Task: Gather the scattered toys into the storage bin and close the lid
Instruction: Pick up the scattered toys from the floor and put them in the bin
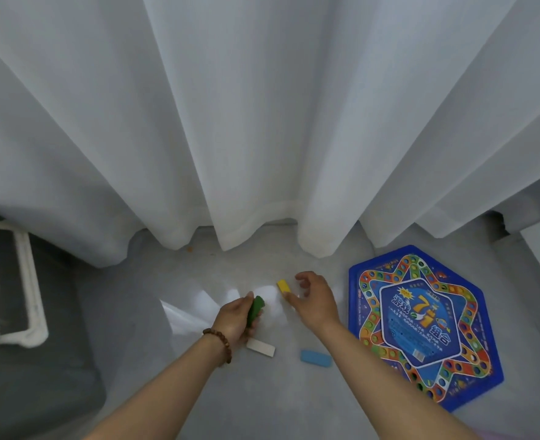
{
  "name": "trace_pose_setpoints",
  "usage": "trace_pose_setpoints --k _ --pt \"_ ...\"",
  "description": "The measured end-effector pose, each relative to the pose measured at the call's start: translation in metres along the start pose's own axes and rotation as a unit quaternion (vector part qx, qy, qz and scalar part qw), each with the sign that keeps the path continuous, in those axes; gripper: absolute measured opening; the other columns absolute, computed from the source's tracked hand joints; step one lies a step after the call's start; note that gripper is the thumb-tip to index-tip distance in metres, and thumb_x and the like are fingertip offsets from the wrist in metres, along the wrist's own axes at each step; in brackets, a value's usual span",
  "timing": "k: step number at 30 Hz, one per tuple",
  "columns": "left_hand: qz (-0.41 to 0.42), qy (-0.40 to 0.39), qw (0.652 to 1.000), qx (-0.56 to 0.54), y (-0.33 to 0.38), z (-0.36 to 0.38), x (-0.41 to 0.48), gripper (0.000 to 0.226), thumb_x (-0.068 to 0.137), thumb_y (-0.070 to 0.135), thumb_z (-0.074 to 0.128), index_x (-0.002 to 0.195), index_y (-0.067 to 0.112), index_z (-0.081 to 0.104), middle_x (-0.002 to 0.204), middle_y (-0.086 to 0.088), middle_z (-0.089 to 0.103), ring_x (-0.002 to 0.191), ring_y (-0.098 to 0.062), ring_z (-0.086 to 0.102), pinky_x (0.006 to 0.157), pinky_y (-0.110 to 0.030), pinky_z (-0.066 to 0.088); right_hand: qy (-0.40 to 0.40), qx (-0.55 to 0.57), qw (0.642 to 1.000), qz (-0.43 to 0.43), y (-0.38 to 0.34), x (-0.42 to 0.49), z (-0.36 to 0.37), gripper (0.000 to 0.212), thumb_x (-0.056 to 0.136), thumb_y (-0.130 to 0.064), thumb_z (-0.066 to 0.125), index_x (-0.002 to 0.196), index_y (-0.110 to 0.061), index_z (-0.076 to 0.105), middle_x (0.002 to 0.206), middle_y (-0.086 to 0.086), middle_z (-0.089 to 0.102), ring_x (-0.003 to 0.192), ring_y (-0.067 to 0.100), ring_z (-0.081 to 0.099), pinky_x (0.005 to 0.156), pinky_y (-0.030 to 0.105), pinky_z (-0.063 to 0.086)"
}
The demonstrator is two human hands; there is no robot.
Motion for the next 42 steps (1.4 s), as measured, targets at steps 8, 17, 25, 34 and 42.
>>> trace_pose_setpoints --k 8,17,25,34,42 --pt "0.197 -0.010 0.905 0.377 0.010 -0.018 -0.003 0.050 0.094 0.037 0.048 0.053 0.019 0.027 0.054 0.003 0.027 0.055 -0.014 0.028 0.057 -0.028 0.024 -0.040 -0.049 0.998 -0.027 0.009 -0.007 -0.002 0.013 0.079 -0.024 0.072 0.082 -0.021 0.060 0.091 -0.002 0.060 0.083 0.013 0.056 0.073 0.025 0.047" --pt "0.235 -0.003 0.892 0.387 0.004 -0.032 -0.020 0.036 0.094 0.038 0.048 0.062 0.026 0.059 0.065 0.008 0.059 0.066 -0.008 0.053 0.064 -0.022 0.039 -0.094 -0.152 0.976 -0.124 0.057 -0.076 -0.021 0.019 0.078 -0.022 0.073 0.096 -0.021 0.070 0.093 -0.008 0.062 0.088 0.009 0.058 0.075 0.020 0.046" --pt "0.238 0.093 0.903 0.345 0.006 -0.065 -0.032 0.050 0.093 0.035 0.051 0.054 0.013 0.030 0.055 -0.003 0.026 0.055 -0.015 0.026 0.055 -0.028 0.021 -0.063 -0.157 0.975 -0.145 0.025 -0.076 0.009 0.019 0.082 -0.026 0.068 0.098 -0.018 0.069 0.098 -0.002 0.060 0.090 0.012 0.056 0.077 0.026 0.046" --pt "0.254 0.119 0.914 0.293 0.029 -0.081 -0.040 0.050 0.092 0.030 0.054 0.048 0.013 0.039 0.053 -0.003 0.034 0.053 -0.015 0.031 0.055 -0.028 0.025 -0.076 -0.194 0.965 -0.158 -0.007 -0.082 0.065 0.017 0.085 -0.025 0.061 0.100 -0.017 0.067 0.103 0.000 0.059 0.093 0.018 0.058 0.072 0.027 0.041" --pt "0.282 0.053 0.930 0.229 0.117 -0.067 -0.120 0.047 0.093 0.031 0.054 0.048 0.017 0.049 0.036 0.008 0.036 0.035 -0.005 0.033 0.043 -0.016 0.029 -0.068 -0.227 0.970 -0.046 -0.016 -0.091 0.020 0.021 0.078 -0.026 0.066 0.061 -0.026 0.055 0.067 -0.002 0.060 0.073 0.020 0.058 0.052 0.020 0.031"
Point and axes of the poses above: each hand's wrist, its own x-axis towards the middle knuckle, its own z-axis out of the palm, y = z × x, the point moved 8 cm from there along x, towards the middle knuckle
